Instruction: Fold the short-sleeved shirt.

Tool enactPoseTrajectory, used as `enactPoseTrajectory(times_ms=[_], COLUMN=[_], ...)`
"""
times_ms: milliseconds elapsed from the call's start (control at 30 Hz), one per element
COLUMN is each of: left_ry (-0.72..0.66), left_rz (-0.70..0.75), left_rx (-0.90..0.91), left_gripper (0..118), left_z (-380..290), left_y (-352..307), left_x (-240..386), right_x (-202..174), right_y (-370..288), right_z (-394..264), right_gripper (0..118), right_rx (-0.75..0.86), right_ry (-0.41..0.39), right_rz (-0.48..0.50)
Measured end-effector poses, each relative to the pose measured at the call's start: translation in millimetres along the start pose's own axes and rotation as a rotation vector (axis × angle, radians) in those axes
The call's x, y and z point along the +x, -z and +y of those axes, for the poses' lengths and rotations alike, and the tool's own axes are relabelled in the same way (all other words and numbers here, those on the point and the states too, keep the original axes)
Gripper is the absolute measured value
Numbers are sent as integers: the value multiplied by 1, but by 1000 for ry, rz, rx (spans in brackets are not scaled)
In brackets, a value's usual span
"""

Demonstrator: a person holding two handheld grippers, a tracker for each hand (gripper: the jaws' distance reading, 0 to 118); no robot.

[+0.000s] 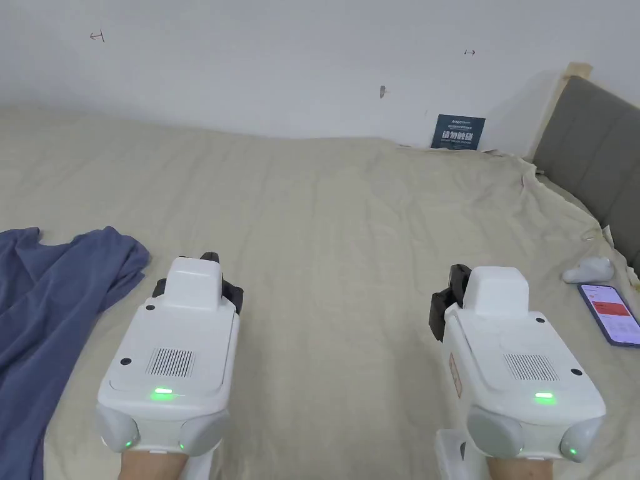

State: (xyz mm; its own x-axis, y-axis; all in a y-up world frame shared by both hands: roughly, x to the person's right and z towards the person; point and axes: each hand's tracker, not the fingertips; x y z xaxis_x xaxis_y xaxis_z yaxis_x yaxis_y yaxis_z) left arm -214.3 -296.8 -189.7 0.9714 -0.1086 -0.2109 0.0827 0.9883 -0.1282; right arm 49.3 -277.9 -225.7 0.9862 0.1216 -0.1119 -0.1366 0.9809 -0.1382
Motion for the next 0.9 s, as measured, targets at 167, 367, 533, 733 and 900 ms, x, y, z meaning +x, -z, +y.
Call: enactPoseTrajectory(times_ms=[167,367,533,733,900], left_ry=[543,1491,1808,1540,515], left_rz=[52,-10,-153,-175,-70], left_rx=[42,337,442,310,87], left_gripper=[0,0,0,0,0], left_z=[-1,-21,-37,-15,68], left_y=[8,9,1,1,18], left_x=[14,29,26,21,-3], right_x=[-21,-40,-36,-45,-29], right_y=[10,13,6,4,18], right_z=[6,-12,-30,-1,64], right_gripper=[0,0,0,0,0], right_rx=[17,254,360,252,44], right_ry=[-606,-1583,-1942,-1618,-678], right_rz=[-46,62,180,209,180])
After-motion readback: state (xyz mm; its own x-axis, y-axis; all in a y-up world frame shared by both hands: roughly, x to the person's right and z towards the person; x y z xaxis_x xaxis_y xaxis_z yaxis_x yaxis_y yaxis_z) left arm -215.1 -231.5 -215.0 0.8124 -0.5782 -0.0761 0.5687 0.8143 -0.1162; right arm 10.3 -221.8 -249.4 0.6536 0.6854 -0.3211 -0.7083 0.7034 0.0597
